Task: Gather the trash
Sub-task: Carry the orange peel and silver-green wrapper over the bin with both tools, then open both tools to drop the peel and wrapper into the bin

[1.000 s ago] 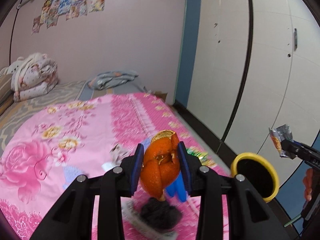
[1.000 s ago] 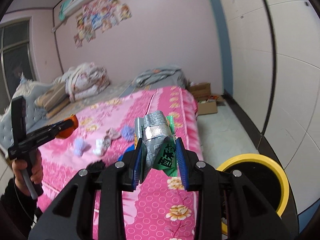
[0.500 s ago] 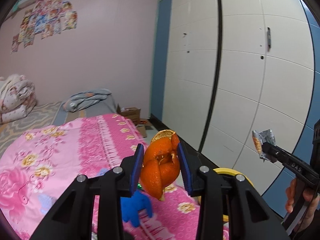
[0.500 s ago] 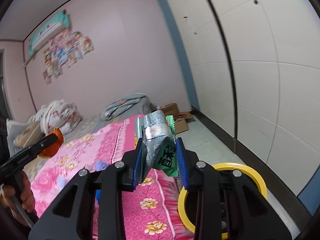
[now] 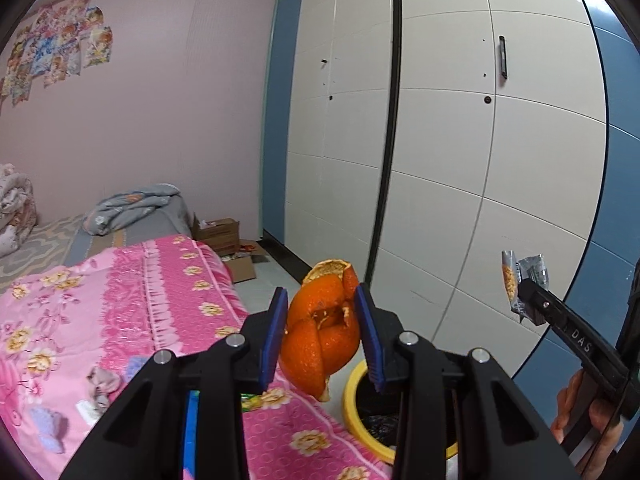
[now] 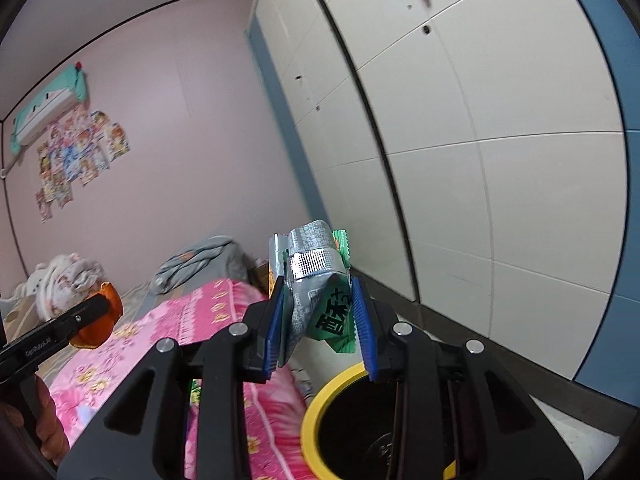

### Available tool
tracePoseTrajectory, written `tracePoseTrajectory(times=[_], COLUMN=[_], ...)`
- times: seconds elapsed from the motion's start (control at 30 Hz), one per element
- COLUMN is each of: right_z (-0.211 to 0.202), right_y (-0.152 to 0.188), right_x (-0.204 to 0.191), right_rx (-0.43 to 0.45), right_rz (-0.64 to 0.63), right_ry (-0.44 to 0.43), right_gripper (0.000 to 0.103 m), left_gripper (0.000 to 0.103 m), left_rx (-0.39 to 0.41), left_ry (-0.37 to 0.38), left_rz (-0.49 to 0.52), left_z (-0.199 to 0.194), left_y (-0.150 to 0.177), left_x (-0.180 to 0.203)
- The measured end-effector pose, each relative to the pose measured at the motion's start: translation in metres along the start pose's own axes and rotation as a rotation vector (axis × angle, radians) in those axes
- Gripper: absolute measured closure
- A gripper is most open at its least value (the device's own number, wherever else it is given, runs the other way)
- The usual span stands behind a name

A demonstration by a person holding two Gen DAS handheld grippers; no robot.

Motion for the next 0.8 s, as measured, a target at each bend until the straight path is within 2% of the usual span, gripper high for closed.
tracePoseTrajectory(times=[0.23,0.47,0.8], right_z=[0.012,0.030,0.065], right_y=[0.005,0.022,0.063], right_x=[0.021,0.044,0.078], right_rx=[0.009,-0.038,-0.135], right_rz=[0.010,0.042,0.084], right_ry=[0.089,0.135,0.190], right_gripper=[0.072,0.070,0.068], left_gripper=[0.070,0.070,0.070], left_rx=[-0.030,-0.087,-0.238], left_ry=[0.030,0.062,0.080], left_rz=[0.002,-0.024,-0.026], left_z=[0.035,0.080,0.147], left_y=[0.016,0.046,0.106], left_x=[0.021,0.039,0.057])
Point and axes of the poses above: each gripper's, at about its wrist camera, not at the fingertips, and z roughly the way its jaws point, x to its right, y to its underside, the point moved 10 cm from there along z, roughly the way its jaws point, and after that the axes turned 4 degrees about -z, right-handed, at the moved point
